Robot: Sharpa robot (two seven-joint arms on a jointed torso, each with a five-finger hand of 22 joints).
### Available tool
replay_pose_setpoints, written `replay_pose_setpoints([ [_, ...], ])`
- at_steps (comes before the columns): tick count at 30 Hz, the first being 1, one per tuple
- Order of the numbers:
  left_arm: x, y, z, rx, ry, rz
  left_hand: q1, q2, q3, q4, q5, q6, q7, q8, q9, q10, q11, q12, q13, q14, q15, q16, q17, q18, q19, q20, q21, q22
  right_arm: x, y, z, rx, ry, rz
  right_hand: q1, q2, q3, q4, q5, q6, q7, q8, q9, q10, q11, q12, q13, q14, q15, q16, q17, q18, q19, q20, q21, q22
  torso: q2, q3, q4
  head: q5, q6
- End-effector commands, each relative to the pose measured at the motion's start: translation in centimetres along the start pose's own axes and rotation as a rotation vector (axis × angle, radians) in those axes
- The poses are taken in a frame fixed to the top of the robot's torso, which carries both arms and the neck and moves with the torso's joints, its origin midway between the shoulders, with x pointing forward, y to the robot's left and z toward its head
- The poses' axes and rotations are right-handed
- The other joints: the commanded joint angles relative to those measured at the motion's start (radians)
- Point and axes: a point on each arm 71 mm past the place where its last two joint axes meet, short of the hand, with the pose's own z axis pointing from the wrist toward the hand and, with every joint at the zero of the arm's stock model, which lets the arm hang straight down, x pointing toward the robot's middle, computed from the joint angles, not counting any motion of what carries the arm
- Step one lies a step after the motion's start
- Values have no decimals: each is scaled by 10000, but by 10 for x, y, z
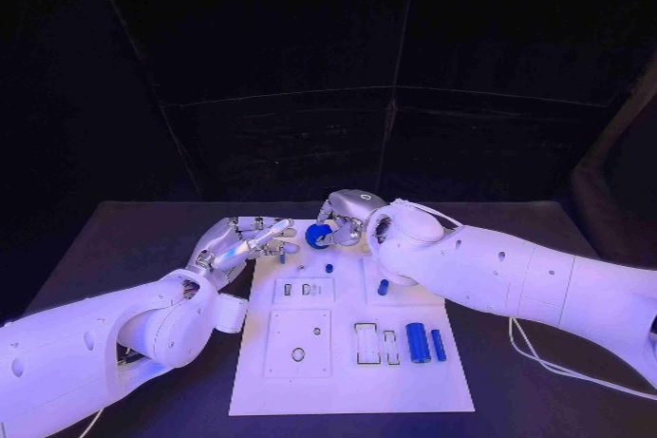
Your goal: Assemble the parts on the task board
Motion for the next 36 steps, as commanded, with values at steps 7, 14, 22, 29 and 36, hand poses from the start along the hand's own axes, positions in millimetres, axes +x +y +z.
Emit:
replay_pose_setpoints([
  [7,2,-1,0,65,150,-28,-5,108,14,-69,2,-29,29,-59,-6,-42,3,-50,-12,-46,11,-53,15,61,-6,87,-59,-10,5,2,5,320,407,-442,-357,-261,-106,92,22,-184,-56,-323,-2,-212,133,-299,218,739,160,-10,1100,-60,15,118,27,845,-3,13,-21,18,-39],
  [14,2,-1,0,60,147,-27,-1,121,17,-87,1,-37,29,-66,-7,-54,4,-58,-13,-51,13,-71,19,61,-6,89,-71,-15,7,1,6,448,561,-574,-573,-496,-353,162,-3,-774,60,-346,-4,-446,251,-665,-84,743,267,-4,1133,-49,-26,229,5,804,-3,11,-30,11,-53],
  [22,2,-1,0,48,140,-23,-1,121,17,-87,1,-37,29,-66,-7,-54,4,-58,-13,-51,13,-71,19,61,-6,89,-71,-15,8,-1,6,582,732,-782,-744,-747,-682,401,19,-1389,205,-342,-1,-719,382,-1080,-449,738,385,-9,1141,-33,-84,343,-29,741,-6,12,-15,-19,-71],
  [29,1,-1,0,37,135,-21,-1,121,17,-87,1,-37,29,-66,-7,-54,4,-58,-13,-51,13,-71,19,61,-6,89,-71,-15,10,0,5,501,981,-785,-872,-828,-1012,733,33,-1324,205,-285,39,-691,395,-1032,-416,744,409,3,1184,-35,-71,384,-25,764,-3,14,-24,-10,-76],
  [36,1,-1,0,30,132,-20,-1,121,17,-87,1,-37,29,-66,-7,-54,4,-58,-13,-51,13,-71,19,61,-6,89,-71,-15,2,-6,-1,330,183,-367,-832,-603,-1066,902,283,-1069,146,-212,75,-445,348,-634,-65,765,376,38,1278,-58,9,368,16,873,-9,17,-25,-34,-75],
])
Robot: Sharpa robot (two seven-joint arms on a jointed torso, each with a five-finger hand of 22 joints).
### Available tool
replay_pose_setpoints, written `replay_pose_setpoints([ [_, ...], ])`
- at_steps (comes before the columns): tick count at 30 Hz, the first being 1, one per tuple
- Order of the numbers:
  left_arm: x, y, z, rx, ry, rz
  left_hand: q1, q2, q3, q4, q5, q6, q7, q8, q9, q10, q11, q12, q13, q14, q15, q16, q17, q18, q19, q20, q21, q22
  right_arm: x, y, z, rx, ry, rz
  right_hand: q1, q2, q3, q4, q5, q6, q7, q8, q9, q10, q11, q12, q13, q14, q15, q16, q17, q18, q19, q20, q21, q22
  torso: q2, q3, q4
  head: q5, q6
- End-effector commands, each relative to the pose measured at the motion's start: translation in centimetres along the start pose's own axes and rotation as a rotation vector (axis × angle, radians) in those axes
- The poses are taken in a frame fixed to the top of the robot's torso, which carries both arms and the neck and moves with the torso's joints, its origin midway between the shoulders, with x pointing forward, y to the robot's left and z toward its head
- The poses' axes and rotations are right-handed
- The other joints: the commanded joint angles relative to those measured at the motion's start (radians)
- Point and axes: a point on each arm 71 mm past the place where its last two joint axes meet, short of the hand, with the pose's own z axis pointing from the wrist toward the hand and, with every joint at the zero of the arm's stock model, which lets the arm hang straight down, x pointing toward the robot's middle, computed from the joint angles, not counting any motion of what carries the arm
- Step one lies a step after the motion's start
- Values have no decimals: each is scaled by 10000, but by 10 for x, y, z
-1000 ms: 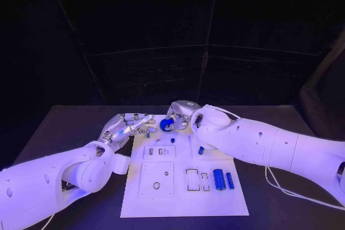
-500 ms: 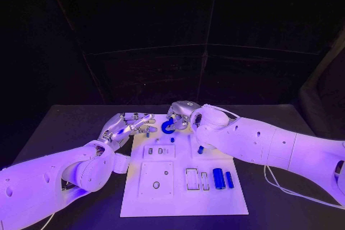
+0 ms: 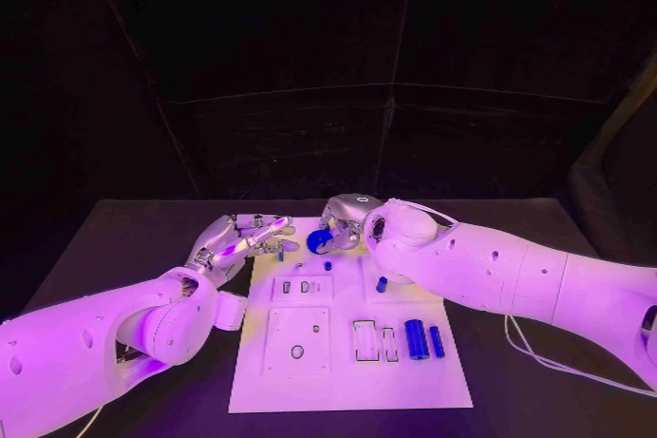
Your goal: Assemble the parts on the task board
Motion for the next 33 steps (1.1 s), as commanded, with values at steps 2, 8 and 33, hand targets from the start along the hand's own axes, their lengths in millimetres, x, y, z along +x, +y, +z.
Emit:
replay_pose_setpoints([
  [2,0,-1,0,46,113,-10,-1,121,-12,-58,1,-37,29,-66,-6,-54,4,-59,-14,-52,12,-34,10,62,-7,89,-32,-10,-8,-7,-6,-315,-745,529,137,297,38,11,220,289,-61,107,34,337,-60,456,399,775,21,58,1327,-68,75,20,31,910,-7,16,-23,23,9],
  [8,-2,-2,-1,47,58,19,0,132,-8,-69,2,-42,30,-71,-6,-62,6,-64,-14,-54,14,-47,14,62,-6,90,-40,-13,-8,-13,-13,-538,-523,896,21,325,-97,98,108,314,-64,58,14,361,-60,503,443,775,13,59,1331,-72,86,2,38,928,-5,4,-33,-5,25],
  [33,-5,-1,0,52,48,26,39,244,52,-166,3,68,-54,-29,13,53,-53,-25,1,0,-17,-98,54,73,36,80,-75,-24,-27,-59,-54,-1198,-1752,2960,714,634,-52,-300,582,451,-88,16,-9,298,-94,437,413,751,-19,14,1250,-54,23,-36,4,859,-14,13,-61,-78,89],
])
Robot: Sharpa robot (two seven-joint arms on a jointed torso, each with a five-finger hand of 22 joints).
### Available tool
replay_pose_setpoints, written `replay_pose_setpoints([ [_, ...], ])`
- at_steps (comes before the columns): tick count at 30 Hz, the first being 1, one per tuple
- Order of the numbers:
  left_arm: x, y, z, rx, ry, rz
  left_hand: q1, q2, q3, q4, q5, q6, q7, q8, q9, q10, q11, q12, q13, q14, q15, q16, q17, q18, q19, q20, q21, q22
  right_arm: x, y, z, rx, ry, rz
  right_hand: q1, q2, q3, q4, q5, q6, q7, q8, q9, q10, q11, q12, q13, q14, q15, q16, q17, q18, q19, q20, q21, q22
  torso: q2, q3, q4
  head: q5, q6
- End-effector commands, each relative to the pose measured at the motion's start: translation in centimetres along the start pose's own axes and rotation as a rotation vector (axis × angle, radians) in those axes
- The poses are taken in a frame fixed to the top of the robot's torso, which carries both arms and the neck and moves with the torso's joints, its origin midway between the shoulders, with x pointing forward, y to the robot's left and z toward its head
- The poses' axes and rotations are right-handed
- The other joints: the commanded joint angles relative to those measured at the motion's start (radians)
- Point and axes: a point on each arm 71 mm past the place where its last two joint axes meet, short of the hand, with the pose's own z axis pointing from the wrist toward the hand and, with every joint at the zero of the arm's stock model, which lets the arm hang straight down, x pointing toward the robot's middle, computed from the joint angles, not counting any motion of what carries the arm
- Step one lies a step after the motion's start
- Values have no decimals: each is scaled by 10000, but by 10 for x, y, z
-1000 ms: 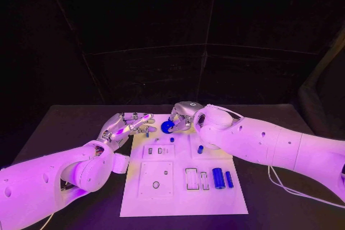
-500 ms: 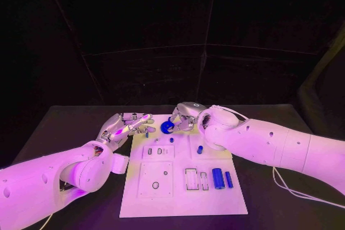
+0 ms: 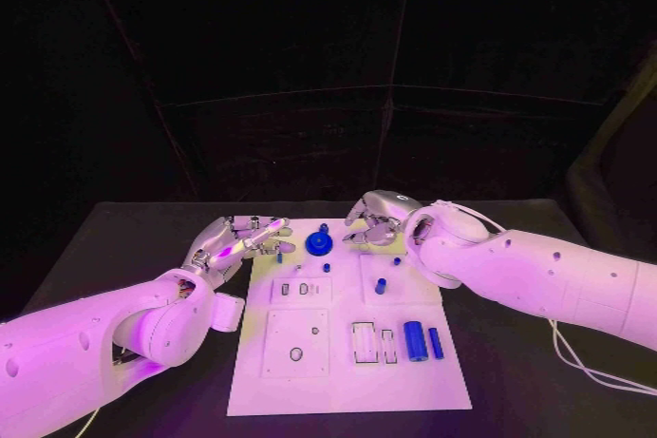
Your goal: Assemble the parts on the task board
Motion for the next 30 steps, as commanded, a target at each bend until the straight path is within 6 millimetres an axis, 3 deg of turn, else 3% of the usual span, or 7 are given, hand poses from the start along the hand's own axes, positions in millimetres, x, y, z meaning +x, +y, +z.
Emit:
replay_pose_setpoints([
  [1,0,-1,0,73,153,-32,-10,145,19,-86,3,108,-75,24,16,101,-73,25,4,44,-34,-52,38,78,42,48,-35,-14,-15,-8,-13,-974,-866,1840,223,-14,9,-183,34,124,-20,-16,6,-104,-29,-216,67,731,-22,-61,1165,-37,-76,3,-27,783,-16,14,-48,-66,49],
  [7,0,-1,1,47,202,-54,-45,205,45,-162,4,337,-170,92,23,416,-185,110,22,365,-153,19,145,86,278,-53,24,12,-31,-54,-40,-645,-806,2813,477,-217,-94,-479,-59,132,-49,-48,-9,-478,-60,-826,-456,616,-49,-290,708,73,-451,-17,-246,295,-24,54,-115,-112,105],
  [10,0,-1,1,47,231,-67,-47,213,49,-169,4,356,-180,95,22,440,-194,113,22,379,-160,17,152,84,293,-60,25,12,-38,-76,-49,-324,-863,2800,529,-302,-166,-553,-30,71,-52,-64,-19,-530,-63,-920,-534,618,-57,-300,711,77,-466,-25,-264,274,-9,51,-68,-204,110],
  [15,0,0,2,47,237,-66,-51,208,48,-181,3,360,-178,89,18,450,-193,105,18,348,-151,-15,150,77,287,-62,11,5,-45,-107,-60,230,-906,2525,583,-358,-235,-617,7,-48,-16,-80,-31,-569,-39,-999,-601,627,-45,-299,736,76,-467,-25,-274,269,3,65,-61,-206,111],
  [16,0,0,2,47,232,-64,-54,205,47,-186,3,358,-176,84,15,450,-190,99,15,337,-147,-28,149,74,284,-61,5,2,-45,-111,-61,296,-902,2489,588,-361,-243,-624,11,-67,-11,-82,-33,-573,-35,-1007,-608,627,-43,-300,735,77,-469,-23,-276,265,7,82,-70,-194,110],
  [21,0,1,3,52,214,-52,-63,200,45,-204,4,345,-160,63,6,435,-176,71,5,295,-131,-75,146,67,267,-55,-22,-9,-39,-125,-65,610,-746,2375,606,-360,-275,-643,23,-151,9,-86,-37,-589,-18,-1040,-636,630,-30,-303,740,81,-484,-15,-289,243,-5,40,-49,-204,80],
  [30,0,1,4,51,209,-49,-69,198,46,-220,3,331,-145,44,0,417,-162,44,-2,263,-118,-113,144,63,249,-48,-47,-18,-25,-136,-66,890,-326,2287,613,-359,-306,-655,33,-232,26,-88,-39,-607,-3,-1072,-665,632,-18,-306,740,86,-502,-6,-304,216,-6,25,-23,-213,48],
])
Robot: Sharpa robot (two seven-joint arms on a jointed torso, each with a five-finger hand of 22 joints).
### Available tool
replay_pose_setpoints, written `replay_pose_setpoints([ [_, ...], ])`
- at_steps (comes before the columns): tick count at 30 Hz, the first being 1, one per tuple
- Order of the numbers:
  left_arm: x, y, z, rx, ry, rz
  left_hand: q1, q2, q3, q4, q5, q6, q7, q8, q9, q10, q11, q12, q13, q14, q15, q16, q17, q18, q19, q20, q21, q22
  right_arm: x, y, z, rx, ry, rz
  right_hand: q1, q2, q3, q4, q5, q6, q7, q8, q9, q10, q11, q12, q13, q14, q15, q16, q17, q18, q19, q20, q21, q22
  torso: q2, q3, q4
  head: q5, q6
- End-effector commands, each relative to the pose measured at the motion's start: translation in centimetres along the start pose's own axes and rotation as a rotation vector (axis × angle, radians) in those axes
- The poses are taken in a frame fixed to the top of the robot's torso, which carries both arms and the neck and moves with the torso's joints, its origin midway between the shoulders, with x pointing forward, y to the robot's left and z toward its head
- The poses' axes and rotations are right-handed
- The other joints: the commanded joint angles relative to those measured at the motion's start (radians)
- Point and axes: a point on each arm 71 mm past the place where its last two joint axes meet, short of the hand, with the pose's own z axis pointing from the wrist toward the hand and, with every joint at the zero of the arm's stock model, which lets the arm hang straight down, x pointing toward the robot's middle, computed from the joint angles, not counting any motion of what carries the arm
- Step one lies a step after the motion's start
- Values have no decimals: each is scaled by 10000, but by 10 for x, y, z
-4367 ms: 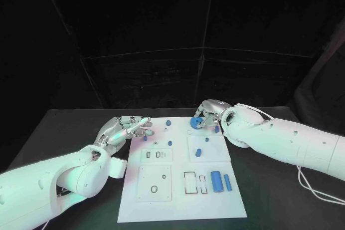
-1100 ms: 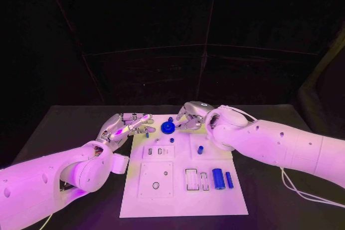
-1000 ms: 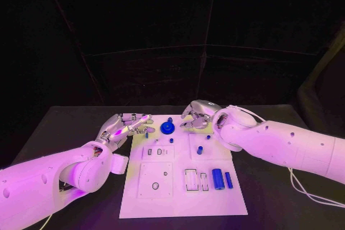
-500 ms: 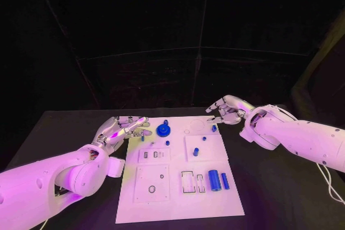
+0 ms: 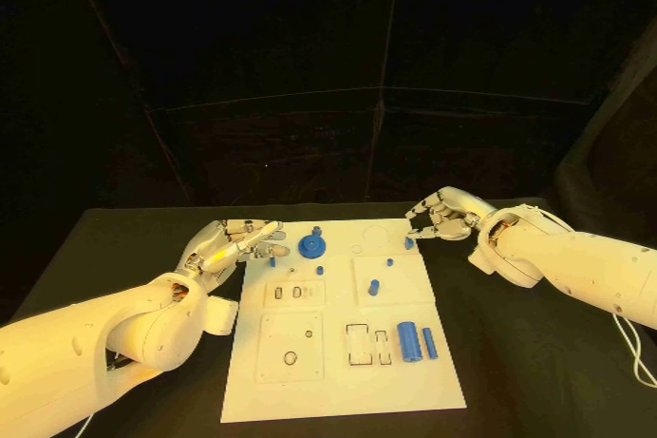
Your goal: Assemble the parts on the task board
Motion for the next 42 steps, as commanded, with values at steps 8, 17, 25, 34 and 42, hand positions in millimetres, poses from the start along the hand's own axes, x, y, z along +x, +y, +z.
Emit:
replay_pose_setpoints([
  [8,0,-1,1,64,121,-13,-26,57,2,-74,3,19,61,-21,-17,31,6,-46,-16,-52,47,-80,9,65,24,39,-56,-13,8,-6,-2,-39,509,-23,44,0,-62,-43,48,-114,-6,-44,-15,-60,5,-52,-5,636,-11,-60,758,90,-51,17,-37,209,-8,-25,-11,2,-46],
  [17,0,0,1,52,111,-8,-32,54,0,-82,3,6,75,-33,-20,17,16,-61,-19,-62,54,-97,9,64,17,44,-68,-17,11,-8,-2,19,640,-10,27,72,-94,-32,88,-24,-22,21,16,-29,-2,-10,29,650,-8,-42,809,85,-31,27,-33,230,-12,-25,0,-6,-62],
  [25,0,0,1,41,105,-5,-32,54,0,-82,3,6,75,-33,-20,17,16,-61,-19,-62,54,-97,9,64,17,44,-68,-17,16,-9,-2,32,820,43,110,204,-87,-92,117,200,-67,99,50,19,-42,55,82,662,-36,-30,849,78,6,14,-22,271,-8,-25,1,-10,-72],
  [34,0,0,1,24,101,-2,-34,56,1,-88,3,-1,84,-41,-21,8,23,-72,-21,-66,58,-107,11,64,14,47,-75,-18,20,-10,-2,28,986,73,280,430,19,-222,12,483,-113,149,59,61,-93,102,120,680,-80,-8,917,65,56,-26,-4,330,-14,-25,3,-12,-88],
  [42,0,0,1,16,104,-4,-32,61,5,-93,4,-6,90,-47,-22,2,28,-80,-22,-68,61,-114,12,64,12,50,-80,-19,24,-10,0,48,1074,1,459,633,210,-367,-144,588,-115,107,35,93,-104,148,164,697,-96,19,989,50,108,-49,21,397,-13,-24,2,-20,-86],
])
